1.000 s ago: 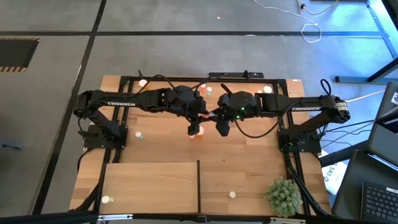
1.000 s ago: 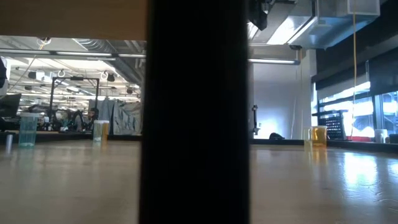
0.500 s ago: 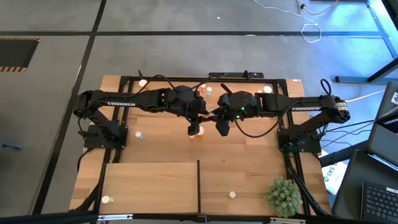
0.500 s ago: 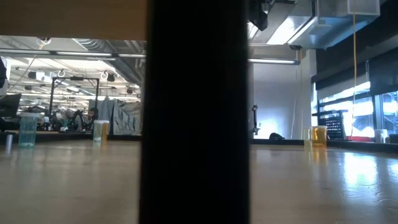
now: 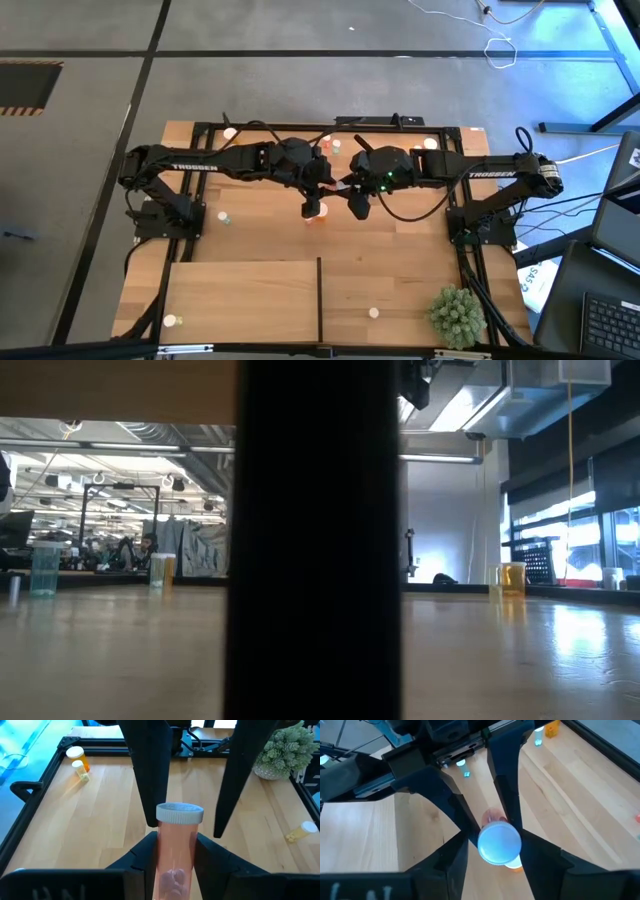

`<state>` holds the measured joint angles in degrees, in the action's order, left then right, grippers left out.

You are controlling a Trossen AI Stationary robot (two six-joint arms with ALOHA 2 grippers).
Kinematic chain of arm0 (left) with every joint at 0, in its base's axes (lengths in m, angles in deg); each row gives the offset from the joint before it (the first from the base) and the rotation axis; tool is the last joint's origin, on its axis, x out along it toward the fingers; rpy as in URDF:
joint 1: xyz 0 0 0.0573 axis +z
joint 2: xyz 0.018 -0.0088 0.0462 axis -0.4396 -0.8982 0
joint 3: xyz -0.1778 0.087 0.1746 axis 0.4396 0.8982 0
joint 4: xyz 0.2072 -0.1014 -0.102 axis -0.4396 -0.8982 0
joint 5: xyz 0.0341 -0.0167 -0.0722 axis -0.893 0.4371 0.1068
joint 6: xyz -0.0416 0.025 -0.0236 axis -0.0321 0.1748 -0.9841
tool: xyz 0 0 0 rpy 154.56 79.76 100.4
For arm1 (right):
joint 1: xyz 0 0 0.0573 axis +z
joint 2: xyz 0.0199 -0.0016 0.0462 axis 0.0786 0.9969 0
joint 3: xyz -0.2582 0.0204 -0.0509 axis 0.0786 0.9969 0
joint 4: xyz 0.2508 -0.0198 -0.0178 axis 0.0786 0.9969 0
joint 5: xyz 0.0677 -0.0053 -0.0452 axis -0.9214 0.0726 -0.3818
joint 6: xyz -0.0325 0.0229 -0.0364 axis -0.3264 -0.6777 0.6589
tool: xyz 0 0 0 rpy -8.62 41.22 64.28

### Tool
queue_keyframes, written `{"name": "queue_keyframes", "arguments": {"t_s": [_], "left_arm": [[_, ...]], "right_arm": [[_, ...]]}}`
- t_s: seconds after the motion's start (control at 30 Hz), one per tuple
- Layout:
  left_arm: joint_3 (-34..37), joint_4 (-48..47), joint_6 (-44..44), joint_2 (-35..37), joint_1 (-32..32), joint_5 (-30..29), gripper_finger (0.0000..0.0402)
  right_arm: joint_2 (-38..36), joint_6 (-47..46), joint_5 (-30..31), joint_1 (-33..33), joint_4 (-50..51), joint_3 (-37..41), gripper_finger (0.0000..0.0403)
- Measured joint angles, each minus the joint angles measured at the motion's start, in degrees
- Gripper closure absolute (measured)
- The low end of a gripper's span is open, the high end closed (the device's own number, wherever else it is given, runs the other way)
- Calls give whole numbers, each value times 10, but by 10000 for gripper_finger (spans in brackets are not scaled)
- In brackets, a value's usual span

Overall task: Pick and place medicine bottles onto shelf by color
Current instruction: Put the right pink pill bottle on the shelf

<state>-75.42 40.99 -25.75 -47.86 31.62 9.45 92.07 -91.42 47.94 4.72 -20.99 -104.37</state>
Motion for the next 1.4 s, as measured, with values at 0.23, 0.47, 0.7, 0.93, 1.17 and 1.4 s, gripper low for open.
{"name": "queue_keyframes", "arguments": {"t_s": [0.23, 0.47, 0.7, 0.93, 1.17, 1.4], "left_arm": [[0, -22, 0, 0, 0, -1, 300], [0, -38, -3, 0, 1, -2, 301], [0, -47, -15, 33, -2, -2, 301], [0, -108, -36, 100, -17, -26, 303], [0, -141, -99, 166, -65, -83, 305], [0, -181, -159, 224, -165, -221, 305]], "right_arm": [[-8, 29, -1, 0, 3, 1, 218], [-37, 30, -3, 1, 3, 1, 218], [-66, 31, -5, 1, 16, 1, 218], [-90, 31, -5, 1, 31, 1, 218], [-97, 59, -5, 6, 29, 1, 218], [-99, 73, -19, 9, 29, 1, 218]]}}
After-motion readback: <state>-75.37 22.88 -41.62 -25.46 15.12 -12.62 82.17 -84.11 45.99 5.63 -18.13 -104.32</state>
